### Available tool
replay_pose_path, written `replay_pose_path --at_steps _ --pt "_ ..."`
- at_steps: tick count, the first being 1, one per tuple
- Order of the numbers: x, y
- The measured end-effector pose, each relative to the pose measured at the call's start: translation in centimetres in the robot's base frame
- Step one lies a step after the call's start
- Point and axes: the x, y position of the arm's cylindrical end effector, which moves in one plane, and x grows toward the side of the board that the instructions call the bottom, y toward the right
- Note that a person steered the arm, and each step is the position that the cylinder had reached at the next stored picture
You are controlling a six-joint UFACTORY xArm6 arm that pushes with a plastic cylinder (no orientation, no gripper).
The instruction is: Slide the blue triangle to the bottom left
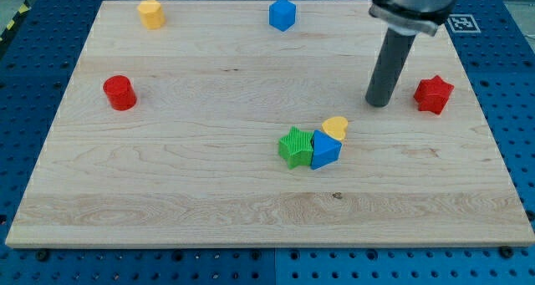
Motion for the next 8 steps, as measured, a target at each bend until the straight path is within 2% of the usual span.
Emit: replay_pose_path --at_steps 1,5,7,8 --pt "3.3 0.0" --pt "6.4 -2.2" --pt "7.1 -10.7" --pt "8.4 -12.0"
